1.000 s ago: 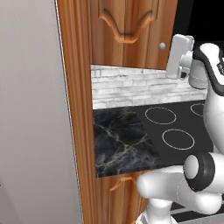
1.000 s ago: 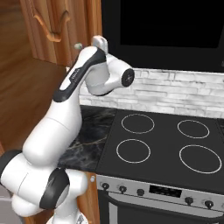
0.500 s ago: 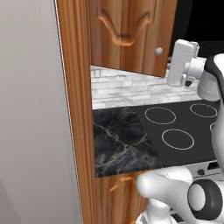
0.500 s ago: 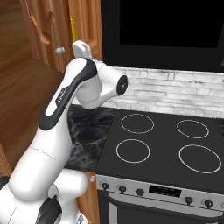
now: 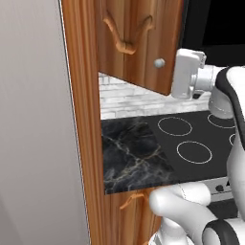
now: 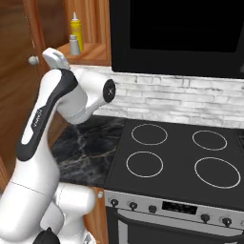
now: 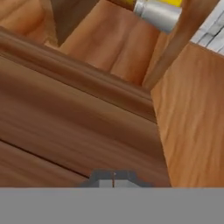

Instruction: Move the mustard and shaker from the cabinet to the dining counter.

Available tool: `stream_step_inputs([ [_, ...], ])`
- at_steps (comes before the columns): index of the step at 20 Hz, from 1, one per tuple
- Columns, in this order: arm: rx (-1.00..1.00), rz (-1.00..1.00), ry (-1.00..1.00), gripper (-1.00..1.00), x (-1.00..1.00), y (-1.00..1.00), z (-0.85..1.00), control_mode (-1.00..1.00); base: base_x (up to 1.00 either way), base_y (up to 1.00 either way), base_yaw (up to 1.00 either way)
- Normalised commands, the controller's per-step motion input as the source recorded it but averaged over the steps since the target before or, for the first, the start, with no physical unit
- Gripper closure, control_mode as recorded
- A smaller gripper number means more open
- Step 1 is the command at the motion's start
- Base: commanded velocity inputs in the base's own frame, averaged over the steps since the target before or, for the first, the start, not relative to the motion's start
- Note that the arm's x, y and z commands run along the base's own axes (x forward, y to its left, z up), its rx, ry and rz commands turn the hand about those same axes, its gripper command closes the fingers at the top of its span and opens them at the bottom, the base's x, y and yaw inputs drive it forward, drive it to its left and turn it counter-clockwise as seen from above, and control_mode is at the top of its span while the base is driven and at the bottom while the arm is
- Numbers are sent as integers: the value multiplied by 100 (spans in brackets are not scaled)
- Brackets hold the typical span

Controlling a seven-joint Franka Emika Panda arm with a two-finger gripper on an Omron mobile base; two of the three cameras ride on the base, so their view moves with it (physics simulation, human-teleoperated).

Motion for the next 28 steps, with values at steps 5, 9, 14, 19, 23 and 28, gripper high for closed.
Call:
stream_step_inputs([
  [5,-16,4,-23,100,-61,100,0,-100,0,0,0],
  [9,-12,1,-28,100,-62,100,3,-100,0,0,0],
  [14,-7,0,-24,100,-26,100,2,-100,0,0,0],
  [19,-3,0,-4,100,9,62,-1,-100,0,0,0],
  [23,-7,0,4,100,19,3,-4,-100,0,0,0],
  [28,-3,0,1,100,0,-17,2,-100,0,0,0],
])
